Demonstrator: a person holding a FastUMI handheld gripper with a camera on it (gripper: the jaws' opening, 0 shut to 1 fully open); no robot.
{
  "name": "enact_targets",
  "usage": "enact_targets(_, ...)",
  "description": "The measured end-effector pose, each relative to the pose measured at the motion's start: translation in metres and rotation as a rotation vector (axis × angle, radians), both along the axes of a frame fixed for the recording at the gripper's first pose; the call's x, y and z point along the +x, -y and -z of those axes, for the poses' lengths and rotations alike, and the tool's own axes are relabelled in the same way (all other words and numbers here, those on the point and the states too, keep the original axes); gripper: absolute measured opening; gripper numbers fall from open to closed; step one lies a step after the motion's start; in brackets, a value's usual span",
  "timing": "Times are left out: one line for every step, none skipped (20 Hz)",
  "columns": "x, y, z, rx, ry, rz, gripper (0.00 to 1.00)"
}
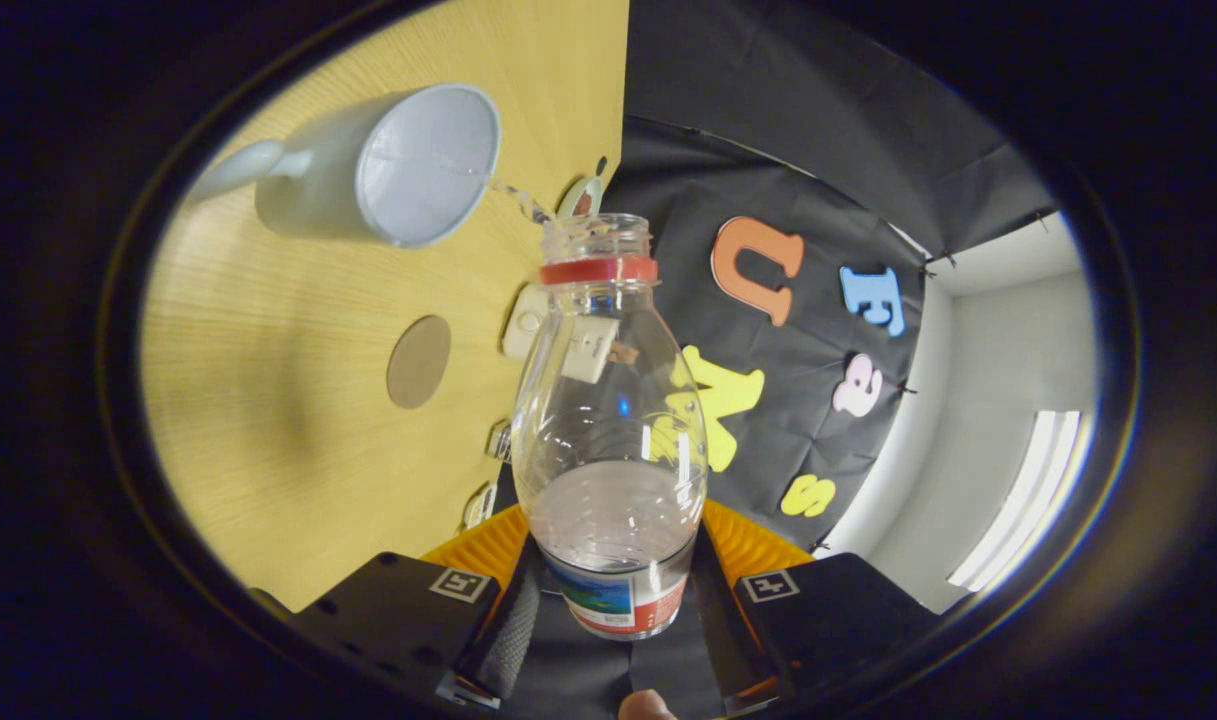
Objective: Take the bottle from table, then pour the juice into the cup, finally place the bottle on the coaster
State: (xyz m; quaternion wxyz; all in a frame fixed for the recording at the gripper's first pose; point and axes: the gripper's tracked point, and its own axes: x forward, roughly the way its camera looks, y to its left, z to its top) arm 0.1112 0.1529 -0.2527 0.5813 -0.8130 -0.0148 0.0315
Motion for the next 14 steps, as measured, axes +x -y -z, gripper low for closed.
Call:
enact_targets(0.0004,0.0003,0.0002,-0.006,0.001,-0.001,0.76)
enact_targets(0.0011,-0.0002,-0.0008,-0.012,0.003,-0.003,0.76)
enact_targets(0.0014,0.0,-0.0018,-0.019,0.005,-0.003,0.76)
enact_targets(0.0023,-0.0007,-0.0022,-0.025,0.007,-0.005,0.76)
enact_targets(0.0016,-0.001,-0.0024,-0.03,0.006,-0.005,0.76)
enact_targets(0.0031,-0.0013,-0.0014,-0.032,0.004,-0.005,0.76)
enact_targets(0.004,-0.0014,-0.0002,-0.039,0.002,-0.005,0.76)
enact_targets(0.0039,-0.0019,-0.0009,-0.047,0.002,-0.004,0.76)
enact_targets(0.004,-0.0033,-0.0008,-0.052,0.004,-0.006,0.76)
enact_targets(0.0034,-0.0035,-0.0005,-0.056,0.002,-0.007,0.76)
enact_targets(0.0039,-0.0048,0.0,-0.06,0.002,-0.009,0.76)
enact_targets(0.0033,-0.0055,-0.0002,-0.064,0.002,-0.011,0.76)
enact_targets(0.0048,-0.0064,0.0004,-0.068,0.001,-0.012,0.76)
enact_targets(0.0054,-0.0071,0.0004,-0.071,0.0,-0.014,0.76)
